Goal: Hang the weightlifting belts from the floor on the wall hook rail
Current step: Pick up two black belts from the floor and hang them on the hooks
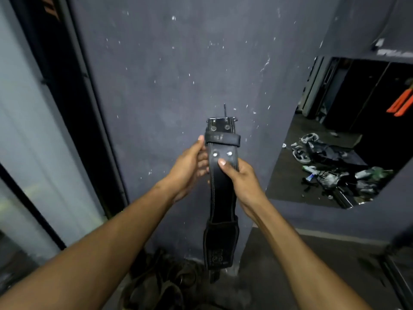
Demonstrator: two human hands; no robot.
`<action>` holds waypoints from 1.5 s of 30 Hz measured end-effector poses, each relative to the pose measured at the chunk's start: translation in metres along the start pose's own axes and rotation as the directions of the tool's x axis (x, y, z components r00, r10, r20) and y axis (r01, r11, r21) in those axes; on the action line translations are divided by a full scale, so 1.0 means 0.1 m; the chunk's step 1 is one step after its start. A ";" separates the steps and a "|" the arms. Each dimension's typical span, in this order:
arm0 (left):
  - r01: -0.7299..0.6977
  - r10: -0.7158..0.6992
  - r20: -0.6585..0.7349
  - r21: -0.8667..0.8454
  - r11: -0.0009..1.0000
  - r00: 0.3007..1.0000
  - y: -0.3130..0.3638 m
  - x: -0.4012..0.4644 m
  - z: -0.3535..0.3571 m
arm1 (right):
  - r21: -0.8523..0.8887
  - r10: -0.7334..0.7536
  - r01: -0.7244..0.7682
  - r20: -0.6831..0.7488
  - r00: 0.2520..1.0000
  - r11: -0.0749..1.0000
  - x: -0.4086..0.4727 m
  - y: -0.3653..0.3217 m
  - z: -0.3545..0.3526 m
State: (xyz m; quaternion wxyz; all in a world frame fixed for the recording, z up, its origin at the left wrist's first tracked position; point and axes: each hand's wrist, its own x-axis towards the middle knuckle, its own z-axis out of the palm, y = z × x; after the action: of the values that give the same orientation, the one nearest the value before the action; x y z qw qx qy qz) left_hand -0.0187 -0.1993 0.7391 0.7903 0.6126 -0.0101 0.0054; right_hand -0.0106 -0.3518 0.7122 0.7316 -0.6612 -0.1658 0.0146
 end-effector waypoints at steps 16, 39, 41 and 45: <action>-0.485 0.471 0.172 0.050 0.873 0.865 1.30 -0.02 0.38 | -0.308 -0.346 0.303 -0.095 0.933 0.902 0.26 -1.38 0.19; -0.275 0.201 0.407 0.132 0.952 0.891 0.67 0.02 0.06 | -0.356 -0.657 0.557 -0.303 0.691 0.750 0.90 -2.21 0.62; -0.265 0.145 0.435 0.229 0.937 0.889 0.42 0.01 -0.03 | -0.360 -0.663 0.562 -0.298 0.687 0.745 0.92 -2.36 0.57; -0.218 0.144 0.394 0.151 0.964 0.908 0.22 0.03 0.00 | -0.351 -0.663 0.565 -0.321 0.676 0.747 0.95 -2.47 0.46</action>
State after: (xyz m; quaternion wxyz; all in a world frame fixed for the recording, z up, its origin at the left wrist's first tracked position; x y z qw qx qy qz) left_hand -0.0167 -0.1936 0.7605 0.7066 0.6717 -0.2191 -0.0387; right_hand 0.0186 -0.3160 0.9772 0.6320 -0.6297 -0.2158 -0.3967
